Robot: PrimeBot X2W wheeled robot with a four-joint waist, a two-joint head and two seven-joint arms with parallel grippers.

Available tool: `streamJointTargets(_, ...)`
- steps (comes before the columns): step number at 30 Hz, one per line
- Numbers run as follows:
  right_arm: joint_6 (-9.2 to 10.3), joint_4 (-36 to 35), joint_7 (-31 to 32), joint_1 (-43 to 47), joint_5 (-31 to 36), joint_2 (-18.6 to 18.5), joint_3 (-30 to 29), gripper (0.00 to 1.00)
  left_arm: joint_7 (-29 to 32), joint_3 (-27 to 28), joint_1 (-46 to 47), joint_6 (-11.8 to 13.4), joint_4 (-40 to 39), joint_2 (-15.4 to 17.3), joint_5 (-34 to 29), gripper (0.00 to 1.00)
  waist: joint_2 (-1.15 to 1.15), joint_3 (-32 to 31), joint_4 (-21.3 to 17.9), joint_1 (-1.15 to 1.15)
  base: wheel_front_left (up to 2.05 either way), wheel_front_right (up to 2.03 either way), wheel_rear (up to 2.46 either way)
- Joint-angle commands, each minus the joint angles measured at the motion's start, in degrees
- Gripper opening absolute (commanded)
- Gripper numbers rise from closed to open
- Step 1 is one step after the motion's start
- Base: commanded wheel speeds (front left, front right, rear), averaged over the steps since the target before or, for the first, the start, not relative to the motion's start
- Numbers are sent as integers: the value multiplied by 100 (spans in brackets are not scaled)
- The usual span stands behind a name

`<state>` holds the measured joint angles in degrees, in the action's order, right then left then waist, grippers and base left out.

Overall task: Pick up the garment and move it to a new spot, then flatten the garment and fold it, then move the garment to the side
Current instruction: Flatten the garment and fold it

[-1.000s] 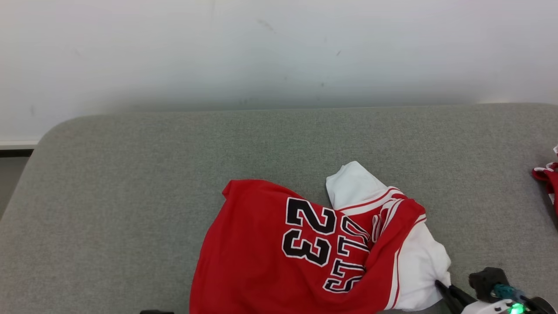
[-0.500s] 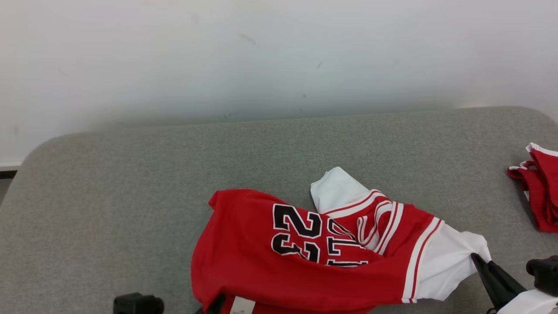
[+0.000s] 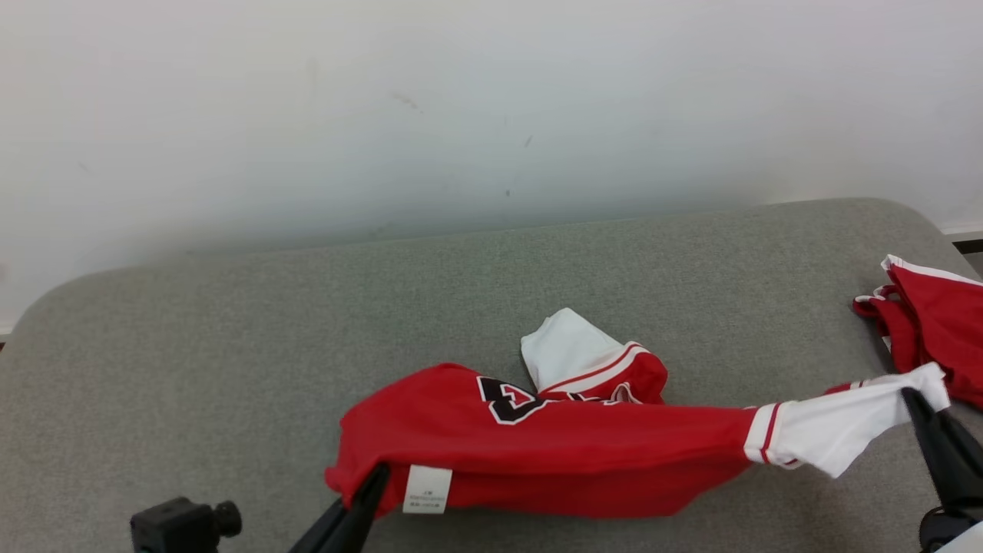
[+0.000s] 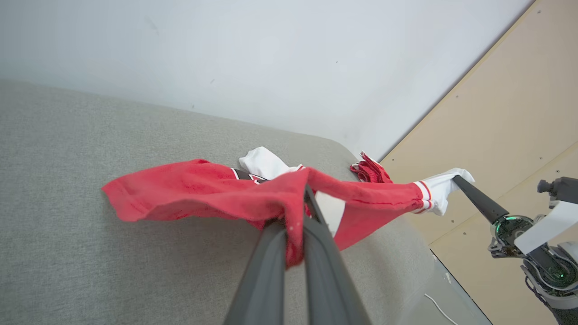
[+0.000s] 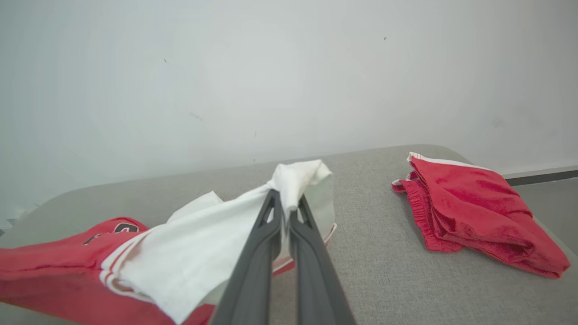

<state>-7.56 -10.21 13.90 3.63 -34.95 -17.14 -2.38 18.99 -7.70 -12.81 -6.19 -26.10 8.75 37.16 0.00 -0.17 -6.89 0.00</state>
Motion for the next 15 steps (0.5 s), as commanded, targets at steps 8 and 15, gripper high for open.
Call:
streamJointTargets(8,17,-1391,194,22,-700,431,-985,0,153,166,280,-33,-1234,179,451,0,0,-76,-97,0,0,0,0)
streamJointTargets(15,16,-2446,537,-330,-1125,872,-1801,0,544,357,973,21,-2040,401,779,0,0,-38,-114,0,0,0,0)
